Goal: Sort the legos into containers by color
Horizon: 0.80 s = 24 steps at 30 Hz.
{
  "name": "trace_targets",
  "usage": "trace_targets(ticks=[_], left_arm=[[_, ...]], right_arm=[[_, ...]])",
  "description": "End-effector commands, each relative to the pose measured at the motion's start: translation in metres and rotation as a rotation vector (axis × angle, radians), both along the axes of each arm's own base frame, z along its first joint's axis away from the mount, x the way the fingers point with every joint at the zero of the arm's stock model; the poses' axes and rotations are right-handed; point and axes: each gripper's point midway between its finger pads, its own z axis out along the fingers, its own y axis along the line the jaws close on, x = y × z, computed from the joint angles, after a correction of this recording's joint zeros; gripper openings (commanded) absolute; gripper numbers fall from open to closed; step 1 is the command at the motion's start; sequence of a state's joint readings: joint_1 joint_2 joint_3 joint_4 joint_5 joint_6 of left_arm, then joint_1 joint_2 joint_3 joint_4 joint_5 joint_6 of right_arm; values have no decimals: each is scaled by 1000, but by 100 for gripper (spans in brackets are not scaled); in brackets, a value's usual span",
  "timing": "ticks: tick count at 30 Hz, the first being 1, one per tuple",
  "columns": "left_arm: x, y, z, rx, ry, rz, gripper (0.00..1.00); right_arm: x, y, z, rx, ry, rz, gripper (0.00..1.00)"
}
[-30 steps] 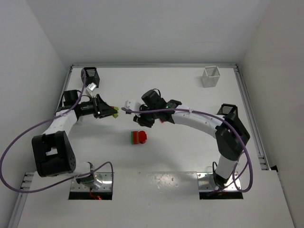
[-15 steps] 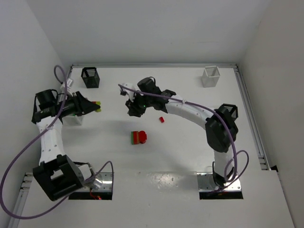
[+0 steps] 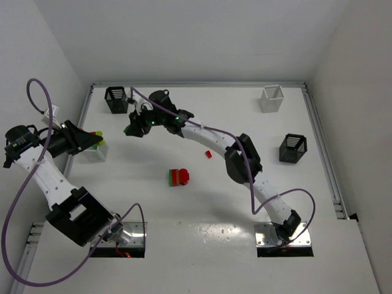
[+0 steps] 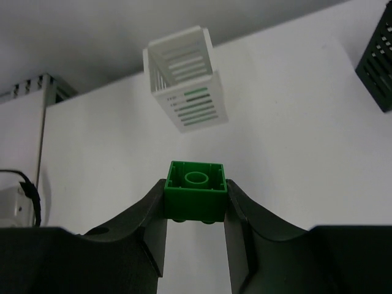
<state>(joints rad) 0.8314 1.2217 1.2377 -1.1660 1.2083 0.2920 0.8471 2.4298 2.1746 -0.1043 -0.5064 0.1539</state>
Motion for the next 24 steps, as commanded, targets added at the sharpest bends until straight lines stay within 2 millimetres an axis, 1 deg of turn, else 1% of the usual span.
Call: trace_targets(ticks=[1,2,3,4,6,7,9,10,11,12,13,14,15,16,17,18,19,20,21,22,23,24], left_arm=[[-6,-3,13,-33,-48,-16,9],[-6,1,11,-41,-41,-7,9],[-6,1,12,-49,-36,-4,9],[-7,2,12,-56,-31,5,9],[-6,3,18,-44,-41,7,9],[-6,4,16,-38,-34,11,9],[-6,6,13,-25,-18,18,9],[-8,10,6,4,16,34,9],[-8,11,4,11,24,38,9],[-8,14,1,46,18,32,9],[-9,14,-2,79,33,23,9],[-10,10,-5,99,45,3,9],[-10,-1,-6,141,36,-49,9],[-7,-1,-10,202,27,-67,9],[-4,-4,-12,230,22,-76,9],[-3,-23,-17,226,36,-106,9],[8,-20,-20,303,10,-103,9],[12,-27,-23,326,3,-118,9],[17,-36,-26,346,1,-135,9],[19,-61,-34,327,20,-198,9],[30,-65,-37,364,5,-205,9],[33,-75,-43,366,15,-230,9]], right_arm=[[-9,35,34,157,-1,59,1],[-14,44,35,189,9,73,1],[-13,48,40,215,9,83,1],[-13,53,24,215,35,88,1],[-23,63,30,252,33,107,1],[-21,63,27,249,32,96,1],[-21,60,17,230,33,86,1],[-23,58,16,217,33,87,1],[-21,49,1,180,55,76,1],[-21,40,17,182,40,79,1],[-26,34,15,160,60,77,1],[-24,17,-5,107,87,59,1],[-15,-4,-13,49,67,36,1],[-18,-25,-6,15,52,21,1],[-17,-41,-5,-13,39,9,1],[-9,-66,19,-23,-11,-26,1],[-9,-82,20,-42,-12,-37,1],[-14,-102,4,-93,11,-53,1],[-5,-123,2,-129,-18,-91,1],[-10,-139,1,-164,-14,-103,1],[-19,-161,5,-186,-22,-120,1],[-20,-178,2,-218,-32,-152,1]])
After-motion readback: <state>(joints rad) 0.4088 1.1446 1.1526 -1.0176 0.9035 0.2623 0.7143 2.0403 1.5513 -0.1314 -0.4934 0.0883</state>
